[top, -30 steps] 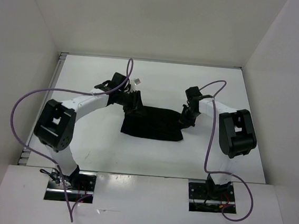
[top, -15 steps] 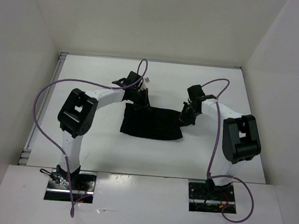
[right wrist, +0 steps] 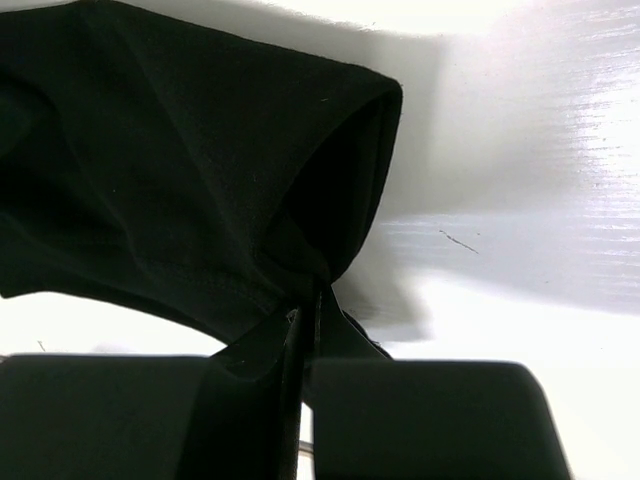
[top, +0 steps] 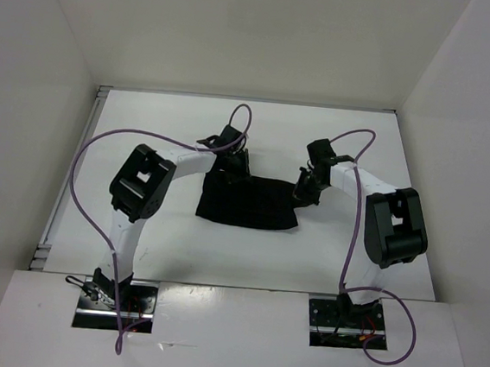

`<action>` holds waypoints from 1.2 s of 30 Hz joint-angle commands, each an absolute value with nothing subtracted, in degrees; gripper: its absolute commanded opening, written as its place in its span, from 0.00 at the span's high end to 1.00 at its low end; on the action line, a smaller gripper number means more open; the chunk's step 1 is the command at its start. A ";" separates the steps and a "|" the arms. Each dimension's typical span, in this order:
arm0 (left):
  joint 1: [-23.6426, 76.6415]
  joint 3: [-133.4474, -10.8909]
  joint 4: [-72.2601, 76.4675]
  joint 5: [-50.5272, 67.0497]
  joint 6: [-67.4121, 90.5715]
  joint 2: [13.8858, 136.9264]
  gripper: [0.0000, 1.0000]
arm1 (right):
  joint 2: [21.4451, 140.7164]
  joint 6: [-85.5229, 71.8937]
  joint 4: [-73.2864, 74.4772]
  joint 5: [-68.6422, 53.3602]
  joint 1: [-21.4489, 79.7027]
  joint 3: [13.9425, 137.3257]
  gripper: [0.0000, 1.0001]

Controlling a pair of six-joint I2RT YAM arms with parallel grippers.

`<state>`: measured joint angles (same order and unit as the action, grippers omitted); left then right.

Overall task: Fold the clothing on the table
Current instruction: Fold the skirt

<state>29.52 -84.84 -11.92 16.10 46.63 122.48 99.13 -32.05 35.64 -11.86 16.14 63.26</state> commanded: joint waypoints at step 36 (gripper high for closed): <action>19.87 -72.35 -22.85 0.79 44.30 97.47 0.98 | 92.72 -28.56 39.46 -23.99 23.46 75.93 1.00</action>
